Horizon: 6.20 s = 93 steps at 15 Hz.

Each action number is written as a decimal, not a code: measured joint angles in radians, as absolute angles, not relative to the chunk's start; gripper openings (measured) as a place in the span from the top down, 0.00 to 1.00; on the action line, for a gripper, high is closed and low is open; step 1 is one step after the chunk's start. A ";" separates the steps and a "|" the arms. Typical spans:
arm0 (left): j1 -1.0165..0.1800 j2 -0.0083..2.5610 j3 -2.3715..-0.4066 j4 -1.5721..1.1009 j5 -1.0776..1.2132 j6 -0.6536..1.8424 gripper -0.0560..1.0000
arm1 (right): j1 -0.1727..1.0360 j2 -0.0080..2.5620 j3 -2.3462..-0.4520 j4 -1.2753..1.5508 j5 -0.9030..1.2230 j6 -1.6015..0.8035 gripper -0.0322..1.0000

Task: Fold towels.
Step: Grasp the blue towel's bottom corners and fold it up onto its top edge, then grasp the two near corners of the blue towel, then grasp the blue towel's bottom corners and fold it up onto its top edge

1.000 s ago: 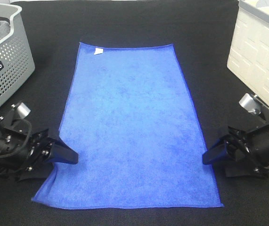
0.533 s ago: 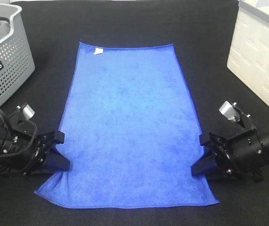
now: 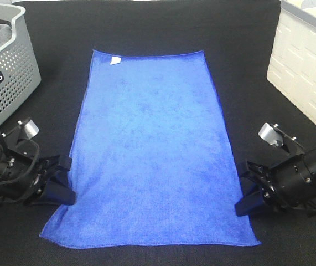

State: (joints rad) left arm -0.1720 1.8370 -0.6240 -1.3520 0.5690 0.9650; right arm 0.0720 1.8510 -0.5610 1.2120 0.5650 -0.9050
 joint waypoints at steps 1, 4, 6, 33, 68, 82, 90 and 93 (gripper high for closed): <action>-0.172 1.813 -0.624 -1.287 0.582 0.909 0.95 | 0.072 1.829 -0.561 1.164 0.574 -0.864 0.97; -0.172 1.733 -0.589 -1.167 0.602 0.800 0.95 | 0.072 1.760 -0.537 1.091 0.626 -0.785 0.97; -0.172 1.665 -0.511 -1.159 0.603 0.792 0.95 | 0.072 1.703 -0.476 1.084 0.637 -0.781 0.97; -0.172 1.918 -1.172 -1.102 0.309 0.753 0.95 | 0.079 2.045 -1.476 0.848 0.730 -0.590 0.97; -0.150 2.132 -1.339 -0.466 0.536 0.028 0.32 | 0.079 2.182 -1.505 0.649 0.874 -0.384 0.25; -0.150 2.252 -1.461 -0.505 0.668 0.040 0.92 | 0.099 2.297 -1.500 0.787 0.795 -0.391 0.97; -0.144 2.112 -1.260 -0.435 0.781 0.041 0.94 | 0.082 2.144 -1.254 0.757 0.837 -0.392 0.97; -0.144 1.997 -1.072 -0.435 0.759 0.043 0.94 | 0.106 2.027 -1.002 0.770 0.723 -0.436 0.97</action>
State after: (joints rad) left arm -0.1440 1.9970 -1.0720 -0.4350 0.7590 0.0430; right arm 0.1060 2.0270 -1.0020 0.7700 0.7230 -0.4360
